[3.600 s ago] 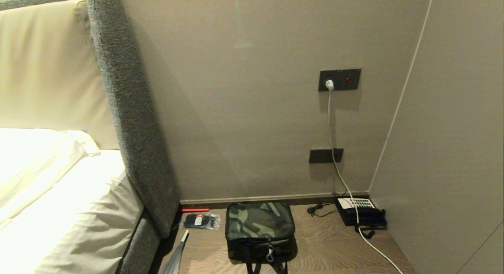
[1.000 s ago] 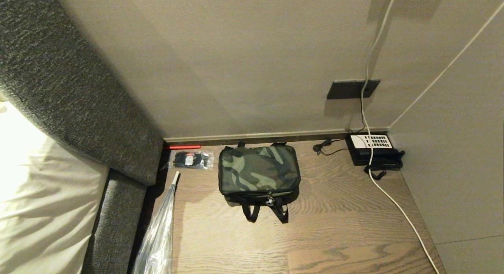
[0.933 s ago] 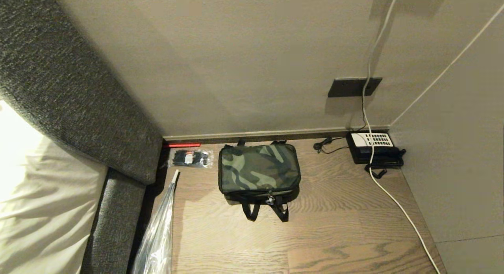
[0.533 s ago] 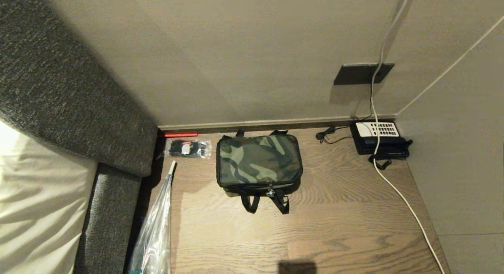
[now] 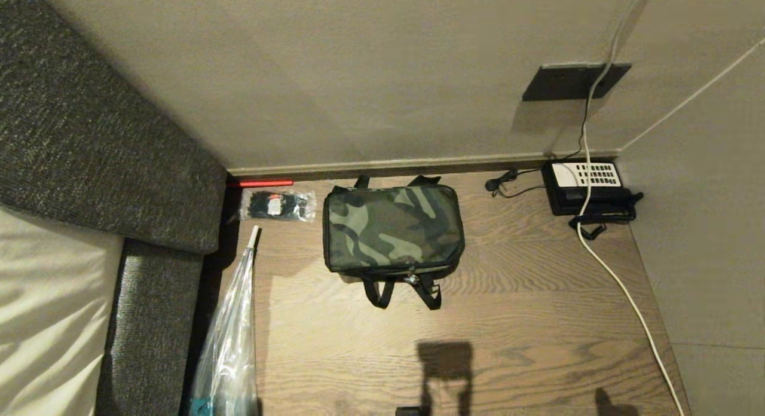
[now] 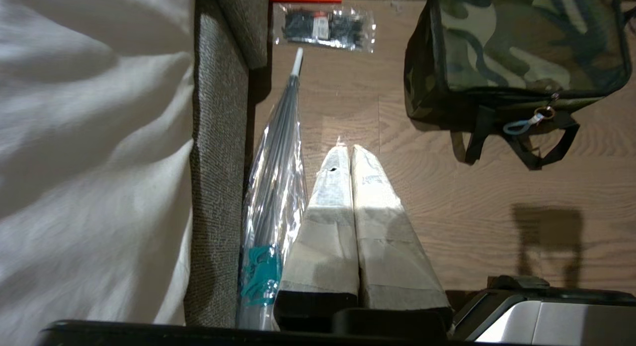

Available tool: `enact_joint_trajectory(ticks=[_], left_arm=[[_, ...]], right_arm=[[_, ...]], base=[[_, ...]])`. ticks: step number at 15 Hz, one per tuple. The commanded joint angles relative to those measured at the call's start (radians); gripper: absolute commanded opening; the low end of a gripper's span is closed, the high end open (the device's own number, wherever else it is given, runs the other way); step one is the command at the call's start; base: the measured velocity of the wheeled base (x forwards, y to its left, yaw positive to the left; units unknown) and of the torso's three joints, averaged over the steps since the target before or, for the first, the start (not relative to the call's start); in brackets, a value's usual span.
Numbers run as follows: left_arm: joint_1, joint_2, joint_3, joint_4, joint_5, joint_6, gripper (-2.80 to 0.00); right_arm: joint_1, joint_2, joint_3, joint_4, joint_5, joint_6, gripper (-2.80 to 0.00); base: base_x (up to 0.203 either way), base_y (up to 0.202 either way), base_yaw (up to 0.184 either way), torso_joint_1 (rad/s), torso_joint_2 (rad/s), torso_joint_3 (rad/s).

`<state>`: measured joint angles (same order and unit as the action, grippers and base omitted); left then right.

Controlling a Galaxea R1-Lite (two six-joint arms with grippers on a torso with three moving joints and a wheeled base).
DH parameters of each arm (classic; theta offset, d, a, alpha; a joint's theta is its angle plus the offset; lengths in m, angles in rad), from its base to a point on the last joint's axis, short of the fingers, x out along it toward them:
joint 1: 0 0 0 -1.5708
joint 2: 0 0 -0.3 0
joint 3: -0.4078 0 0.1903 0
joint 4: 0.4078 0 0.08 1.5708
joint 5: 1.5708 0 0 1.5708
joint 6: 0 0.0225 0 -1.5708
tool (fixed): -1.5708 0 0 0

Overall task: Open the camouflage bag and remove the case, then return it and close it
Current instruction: Open the top of the storage box

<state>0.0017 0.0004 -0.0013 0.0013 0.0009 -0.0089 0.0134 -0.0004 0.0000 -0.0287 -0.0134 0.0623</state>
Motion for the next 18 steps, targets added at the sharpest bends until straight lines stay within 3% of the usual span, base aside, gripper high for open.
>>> enact_joint_trajectory(ticks=[1, 12, 18], left_arm=[[0.000, -0.002, 0.001, 0.000, 0.001, 0.000, -2.80], [0.001, -0.002, 0.000, 0.002, 0.001, 0.004, -2.80], [0.001, -0.002, 0.000, 0.002, -0.001, 0.006, -2.80]], right_arm=[[0.000, 0.000, 0.014, 0.000, 0.000, 0.001, -2.80], [0.000, 0.000, 0.014, 0.000, 0.000, 0.001, -2.80], [0.000, 0.000, 0.013, 0.000, 0.000, 0.001, -2.80]], base=[[0.000, 0.000, 0.000, 0.007, 0.01, -0.205], [0.000, 0.000, 0.000, 0.003, 0.00, -0.195], [0.000, 0.000, 0.000, 0.001, 0.00, -0.030]])
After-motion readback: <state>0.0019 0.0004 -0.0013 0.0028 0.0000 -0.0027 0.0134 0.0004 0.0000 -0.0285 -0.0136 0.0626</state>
